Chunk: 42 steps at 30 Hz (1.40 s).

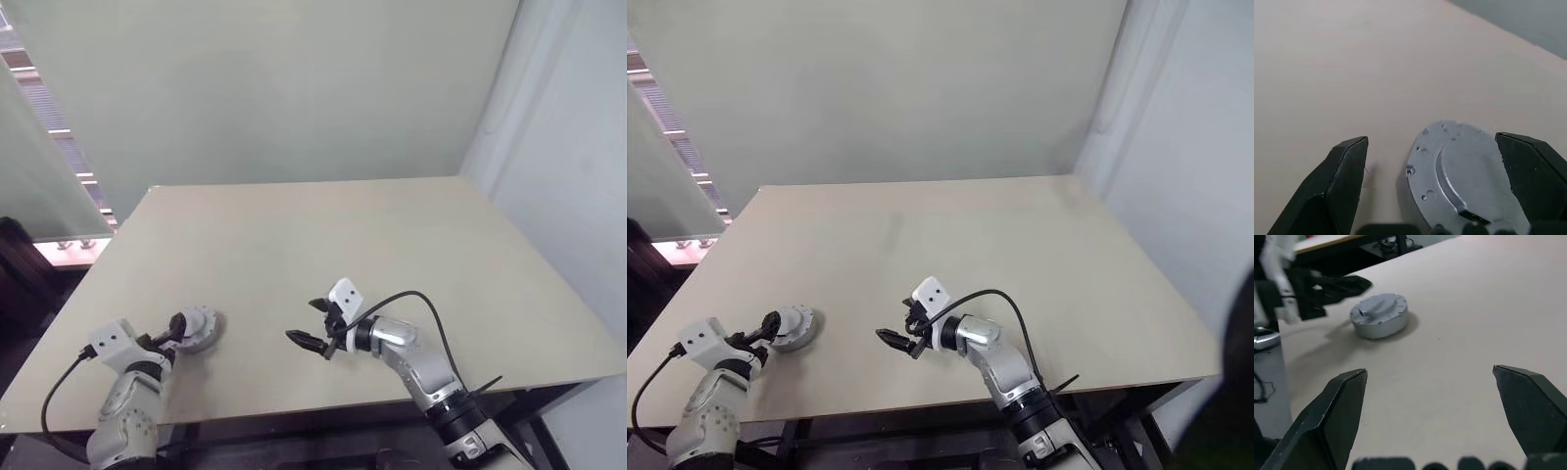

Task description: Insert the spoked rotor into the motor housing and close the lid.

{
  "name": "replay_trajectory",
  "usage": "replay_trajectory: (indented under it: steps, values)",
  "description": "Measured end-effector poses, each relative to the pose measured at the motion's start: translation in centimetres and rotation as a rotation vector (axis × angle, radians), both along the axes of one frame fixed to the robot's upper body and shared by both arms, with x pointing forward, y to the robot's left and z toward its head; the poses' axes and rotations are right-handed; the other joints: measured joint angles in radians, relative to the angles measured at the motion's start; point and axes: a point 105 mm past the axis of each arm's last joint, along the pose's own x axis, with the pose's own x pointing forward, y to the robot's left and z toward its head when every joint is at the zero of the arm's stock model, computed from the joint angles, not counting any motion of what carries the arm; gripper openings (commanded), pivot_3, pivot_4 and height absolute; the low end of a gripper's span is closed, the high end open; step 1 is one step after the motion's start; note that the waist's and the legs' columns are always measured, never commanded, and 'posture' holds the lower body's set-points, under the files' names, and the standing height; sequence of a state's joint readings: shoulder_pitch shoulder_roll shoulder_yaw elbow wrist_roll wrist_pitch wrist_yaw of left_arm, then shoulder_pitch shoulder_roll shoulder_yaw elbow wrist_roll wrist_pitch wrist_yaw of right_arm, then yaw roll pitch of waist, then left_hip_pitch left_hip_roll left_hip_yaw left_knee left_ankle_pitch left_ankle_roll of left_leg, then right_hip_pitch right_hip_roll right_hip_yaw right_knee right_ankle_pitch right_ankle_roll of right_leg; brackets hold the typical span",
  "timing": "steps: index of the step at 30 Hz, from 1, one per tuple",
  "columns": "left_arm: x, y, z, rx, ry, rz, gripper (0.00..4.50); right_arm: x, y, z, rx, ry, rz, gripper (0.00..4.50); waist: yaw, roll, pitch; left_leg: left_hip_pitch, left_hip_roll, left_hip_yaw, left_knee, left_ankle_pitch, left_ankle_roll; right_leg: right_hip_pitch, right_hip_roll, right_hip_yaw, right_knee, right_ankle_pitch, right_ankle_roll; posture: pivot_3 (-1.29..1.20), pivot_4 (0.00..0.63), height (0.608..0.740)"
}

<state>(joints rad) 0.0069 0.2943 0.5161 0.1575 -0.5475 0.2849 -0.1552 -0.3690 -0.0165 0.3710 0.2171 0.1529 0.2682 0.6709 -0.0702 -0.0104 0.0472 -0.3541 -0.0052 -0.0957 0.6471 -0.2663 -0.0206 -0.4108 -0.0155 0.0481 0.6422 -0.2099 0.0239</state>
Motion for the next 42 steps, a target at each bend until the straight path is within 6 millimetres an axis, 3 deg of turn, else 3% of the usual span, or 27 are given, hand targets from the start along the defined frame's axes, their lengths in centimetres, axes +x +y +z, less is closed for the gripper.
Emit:
replay_trajectory:
  steps: [7,14,25,30,42]
  values:
    - [-0.3,-0.8,3.2,0.121,-0.073,-0.102,4.45,0.7,-0.4,0.0,-0.001,0.001,-0.043,4.50,0.000,0.000,0.000,0.000,0.000,0.000,0.000,0.000,0.000,0.000,0.000,0.000,0.000,0.000,0.000,0.00,0.000,0.740]
    - [1.0,-5.4,6.1,0.230,-0.146,-0.374,4.45,2.5,-1.6,0.5,0.037,0.012,-0.178,4.50,0.000,0.001,0.000,0.000,0.000,0.001,0.000,0.000,0.000,0.000,0.000,0.001,0.000,0.000,0.000,0.00,0.000,0.740]
    - [2.1,-11.6,5.6,0.247,-0.160,-0.666,4.45,5.4,-6.0,1.3,0.068,0.001,-0.400,4.50,-0.001,0.001,0.001,0.000,0.000,0.002,0.000,0.000,0.000,0.000,0.001,0.001,0.000,0.000,0.000,0.00,0.000,0.740]
    - [2.1,-12.6,5.3,0.265,-0.147,-0.713,4.45,5.8,-7.2,1.3,0.064,-0.014,-0.451,4.50,-0.001,0.002,0.001,0.000,0.000,0.002,0.000,0.000,0.000,0.000,0.001,0.002,0.000,0.000,0.000,0.00,0.000,0.740]
    - [1.9,-12.3,4.8,0.279,-0.116,-0.709,4.45,5.8,-8.5,0.5,0.061,-0.007,-0.515,4.50,-0.001,0.002,0.001,0.001,0.000,0.002,0.000,0.000,0.000,0.000,0.001,0.002,0.000,0.000,0.000,0.00,0.000,0.740]
